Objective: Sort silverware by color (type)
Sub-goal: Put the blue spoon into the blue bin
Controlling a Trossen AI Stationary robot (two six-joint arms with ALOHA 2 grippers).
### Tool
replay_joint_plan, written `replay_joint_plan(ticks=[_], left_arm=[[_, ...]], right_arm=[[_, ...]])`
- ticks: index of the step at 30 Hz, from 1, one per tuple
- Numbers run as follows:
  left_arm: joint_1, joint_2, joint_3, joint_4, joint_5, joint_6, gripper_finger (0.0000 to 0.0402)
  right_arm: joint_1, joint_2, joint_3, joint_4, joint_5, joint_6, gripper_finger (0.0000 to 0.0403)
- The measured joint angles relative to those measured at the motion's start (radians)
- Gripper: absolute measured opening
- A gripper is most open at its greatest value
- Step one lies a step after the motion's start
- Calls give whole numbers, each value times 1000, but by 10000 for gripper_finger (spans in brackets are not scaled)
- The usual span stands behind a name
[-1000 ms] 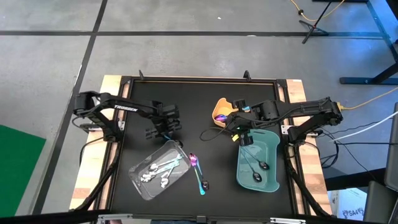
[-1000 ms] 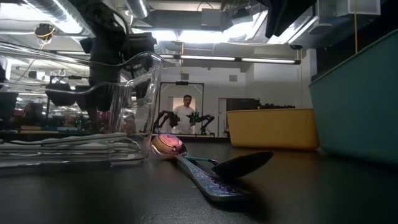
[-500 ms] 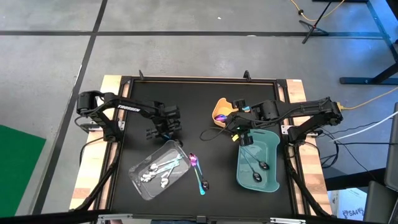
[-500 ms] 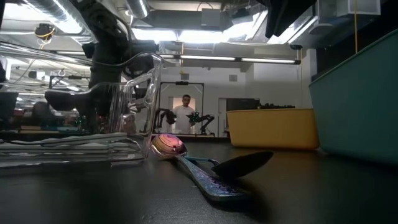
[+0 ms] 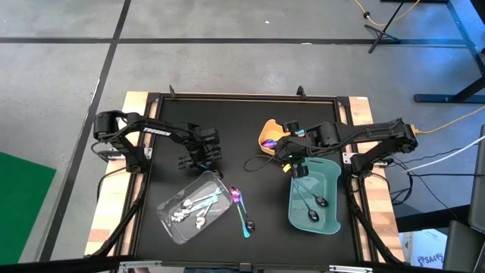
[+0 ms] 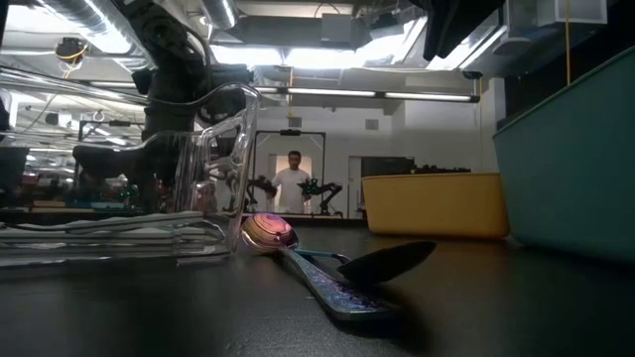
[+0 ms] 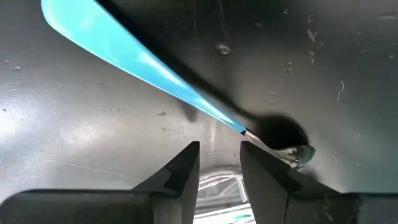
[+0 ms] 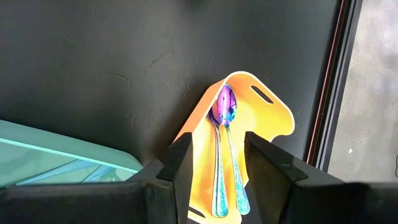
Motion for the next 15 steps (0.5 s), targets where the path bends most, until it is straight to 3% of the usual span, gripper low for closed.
replay_joint_plan(ticks=[15], left_arm=[[0, 0, 0, 56, -23, -1, 110]], right_arm=[[0, 0, 0, 0, 0, 0, 131]])
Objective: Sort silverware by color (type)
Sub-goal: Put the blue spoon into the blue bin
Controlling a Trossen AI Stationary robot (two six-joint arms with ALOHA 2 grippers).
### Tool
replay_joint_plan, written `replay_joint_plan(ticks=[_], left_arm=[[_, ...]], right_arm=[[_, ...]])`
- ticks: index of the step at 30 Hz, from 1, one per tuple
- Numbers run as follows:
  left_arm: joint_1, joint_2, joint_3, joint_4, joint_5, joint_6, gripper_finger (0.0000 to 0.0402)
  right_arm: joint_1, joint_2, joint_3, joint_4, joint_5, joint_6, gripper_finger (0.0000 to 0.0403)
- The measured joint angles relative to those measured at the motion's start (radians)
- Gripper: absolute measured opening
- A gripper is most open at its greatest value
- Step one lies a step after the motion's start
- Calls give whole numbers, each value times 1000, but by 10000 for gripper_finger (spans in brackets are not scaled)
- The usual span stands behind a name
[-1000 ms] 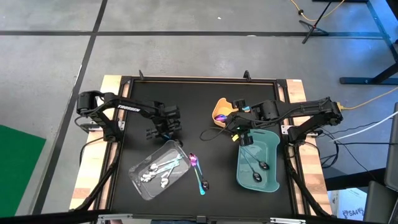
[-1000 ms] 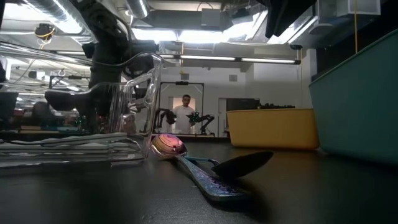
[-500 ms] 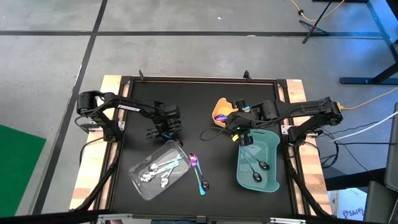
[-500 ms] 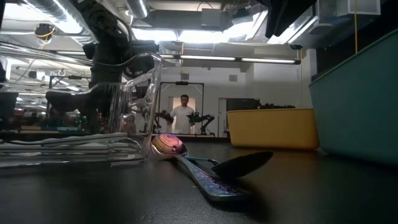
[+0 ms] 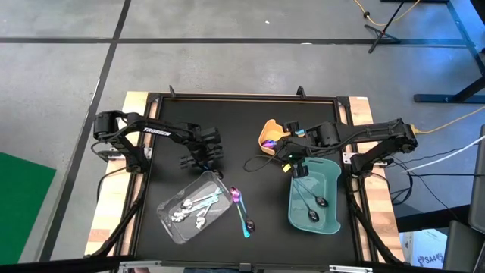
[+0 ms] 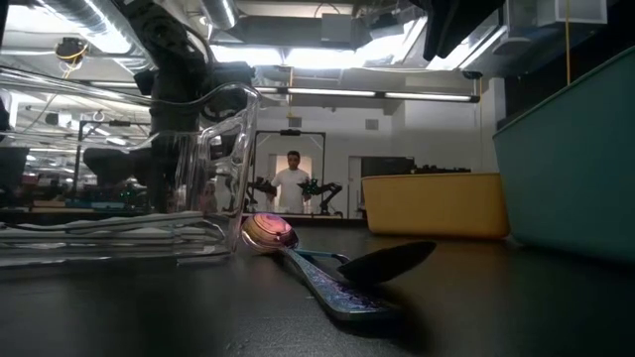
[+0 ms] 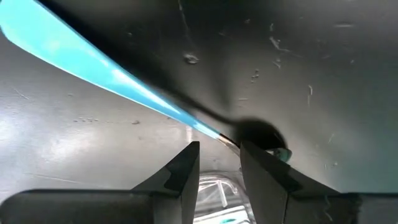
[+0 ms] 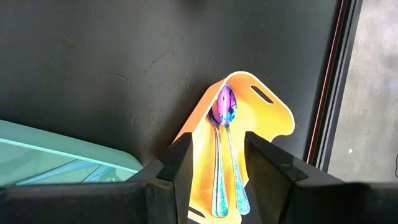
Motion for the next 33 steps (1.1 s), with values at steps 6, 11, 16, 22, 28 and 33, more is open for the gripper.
replay_joint_plan(ticks=[6, 11, 16, 22, 28, 33], left_arm=[[0, 0, 0, -26, -26, -2, 110], [0, 0, 0, -27, -69, -27, 110], [0, 0, 0, -27, -96, -27, 110], [-5, -1, -13, -16, -110, -27, 110], [-8, -6, -42, -7, -120, -26, 110], [-8, -5, -43, 4, -122, -3, 110]], right_arm=[[0, 0, 0, 0, 0, 0, 131], [0, 0, 0, 0, 0, 0, 131], [0, 0, 0, 0, 0, 0, 131], [0, 0, 0, 0, 0, 0, 131], [0, 0, 0, 0, 0, 0, 131], [0, 0, 0, 0, 0, 0, 131]])
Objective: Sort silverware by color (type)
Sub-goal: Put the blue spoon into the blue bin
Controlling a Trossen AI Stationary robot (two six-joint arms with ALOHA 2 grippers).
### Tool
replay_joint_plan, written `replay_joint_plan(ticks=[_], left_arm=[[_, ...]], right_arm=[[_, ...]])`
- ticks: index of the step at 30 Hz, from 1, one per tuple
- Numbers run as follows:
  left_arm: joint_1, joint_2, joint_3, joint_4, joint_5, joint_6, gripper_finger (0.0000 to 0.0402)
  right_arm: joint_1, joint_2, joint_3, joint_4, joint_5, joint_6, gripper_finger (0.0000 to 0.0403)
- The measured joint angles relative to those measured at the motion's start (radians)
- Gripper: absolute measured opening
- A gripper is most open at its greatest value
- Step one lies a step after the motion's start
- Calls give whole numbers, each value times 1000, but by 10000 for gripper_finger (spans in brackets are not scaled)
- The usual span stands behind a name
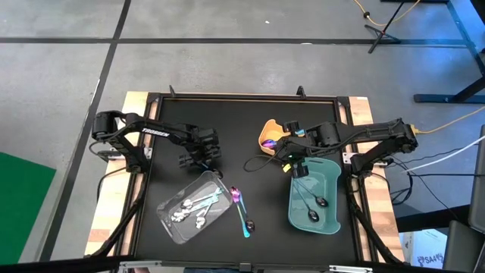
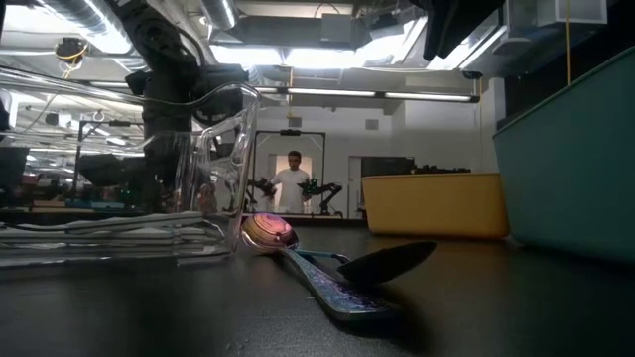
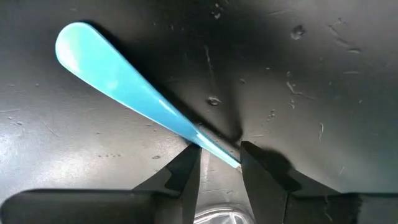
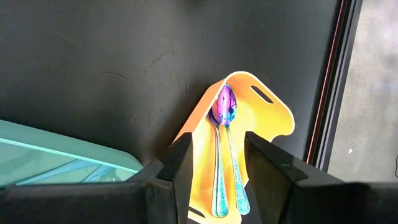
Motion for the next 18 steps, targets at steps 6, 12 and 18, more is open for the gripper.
replay_joint_plan(ticks=[6, 12, 18], left_arm=[[0, 1, -2, 5, -5, 1, 83], [-1, 2, -3, 4, -14, -9, 44], [-1, 3, -3, 6, -26, -25, 17]], right_arm=[[0, 0, 0, 0, 0, 0, 131], [0, 0, 0, 0, 0, 0, 131], [0, 0, 0, 0, 0, 0, 131]])
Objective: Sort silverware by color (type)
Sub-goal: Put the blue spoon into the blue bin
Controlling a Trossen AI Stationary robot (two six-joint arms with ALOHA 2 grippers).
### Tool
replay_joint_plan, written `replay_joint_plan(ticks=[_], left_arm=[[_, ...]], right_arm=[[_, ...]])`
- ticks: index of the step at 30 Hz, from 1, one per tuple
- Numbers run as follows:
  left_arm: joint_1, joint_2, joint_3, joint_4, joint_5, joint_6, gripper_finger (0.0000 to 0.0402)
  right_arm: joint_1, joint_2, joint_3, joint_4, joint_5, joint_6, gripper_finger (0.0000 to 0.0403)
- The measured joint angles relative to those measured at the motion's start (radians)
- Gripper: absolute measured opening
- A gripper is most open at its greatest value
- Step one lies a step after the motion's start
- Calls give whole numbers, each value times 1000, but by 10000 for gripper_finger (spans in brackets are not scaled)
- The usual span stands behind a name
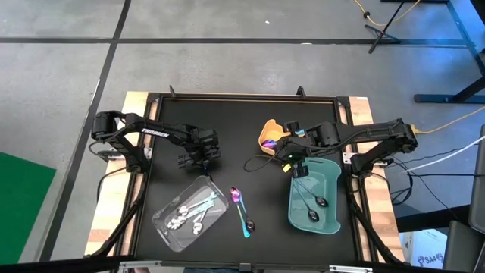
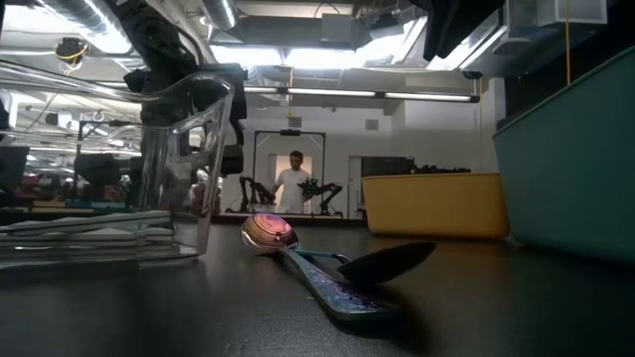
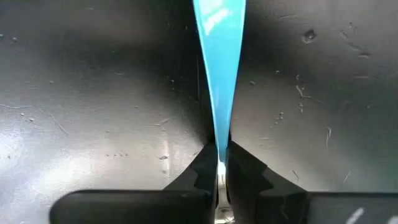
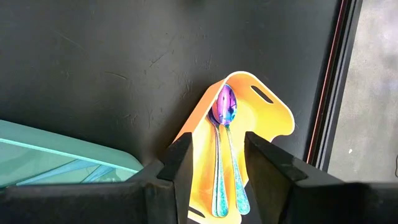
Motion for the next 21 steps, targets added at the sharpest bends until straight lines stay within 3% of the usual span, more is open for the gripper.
replay_joint_plan(ticks=[21], left_arm=[[-1, -22, -3, 69, -99, 111, 13]], right_arm=[[0, 0, 0, -57, 10, 0, 131]])
